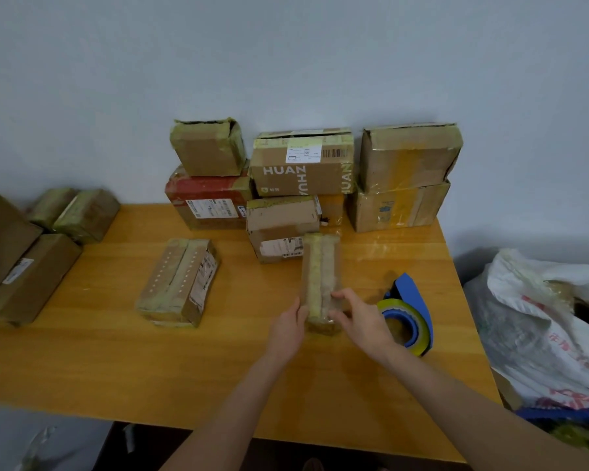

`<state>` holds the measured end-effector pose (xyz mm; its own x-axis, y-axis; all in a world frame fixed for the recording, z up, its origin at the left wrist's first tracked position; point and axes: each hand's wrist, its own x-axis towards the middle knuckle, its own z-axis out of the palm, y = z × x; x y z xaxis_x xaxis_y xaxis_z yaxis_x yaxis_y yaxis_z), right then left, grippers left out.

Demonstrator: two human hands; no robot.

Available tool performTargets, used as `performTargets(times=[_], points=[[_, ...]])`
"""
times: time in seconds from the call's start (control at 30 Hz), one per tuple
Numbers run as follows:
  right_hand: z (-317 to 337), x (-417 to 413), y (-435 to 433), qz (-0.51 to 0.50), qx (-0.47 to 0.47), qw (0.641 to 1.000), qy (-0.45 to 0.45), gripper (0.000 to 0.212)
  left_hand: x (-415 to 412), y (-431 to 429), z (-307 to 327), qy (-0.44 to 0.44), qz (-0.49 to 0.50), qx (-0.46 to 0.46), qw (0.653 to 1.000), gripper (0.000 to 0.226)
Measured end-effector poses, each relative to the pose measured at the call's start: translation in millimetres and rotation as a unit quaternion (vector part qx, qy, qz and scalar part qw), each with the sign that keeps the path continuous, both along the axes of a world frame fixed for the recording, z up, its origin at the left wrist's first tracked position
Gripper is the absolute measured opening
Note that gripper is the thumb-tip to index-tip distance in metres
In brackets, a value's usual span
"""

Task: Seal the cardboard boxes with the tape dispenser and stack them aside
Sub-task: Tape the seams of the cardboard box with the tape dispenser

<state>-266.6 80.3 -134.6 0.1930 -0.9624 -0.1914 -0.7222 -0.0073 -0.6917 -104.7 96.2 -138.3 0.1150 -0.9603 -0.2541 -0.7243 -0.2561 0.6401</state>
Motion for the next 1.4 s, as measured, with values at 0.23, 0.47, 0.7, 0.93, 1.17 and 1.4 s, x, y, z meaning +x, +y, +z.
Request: performTargets(times=[0.23,0.47,0.7,0.93,1.17,1.4], points=[[13.3,1.4,11.3,0.060,0.077,0.991,-0.092,0.021,-11.4,-25.1,20.5,-0.087,-0.008,-0.021,0.996,0.090],[33.8,-31.8,-8.0,0.022,-0.078,0.993,0.085,0.051,11.0,-42.9,34.2,-0.235,-0.159,0.071,0.956,0.109],[45.9,-9.0,-44.7,0.138,-0.054,0.951,0.272,0.118,38.7,-37.2,49.1,-0.369,-0.248,-0.078,0.892,0.084],[29.5,16.0,-62.6,0.098,-0.073,0.949,0.291,0.081,27.1,5.7,37.8,-0.062,0.029,-0.098,0.993,0.012],[50.8,25.3,-73.5,0.119,-0.057,0.925,0.357,0.082,10.5,-4.5,42.5,0.352,0.254,0.143,0.890,0.046],[35.7,13.5,-52.0,0.049,0.089,0.989,0.108,0.048,-6.7,-7.8,44.4,0.362,0.131,0.118,0.915,0.068]])
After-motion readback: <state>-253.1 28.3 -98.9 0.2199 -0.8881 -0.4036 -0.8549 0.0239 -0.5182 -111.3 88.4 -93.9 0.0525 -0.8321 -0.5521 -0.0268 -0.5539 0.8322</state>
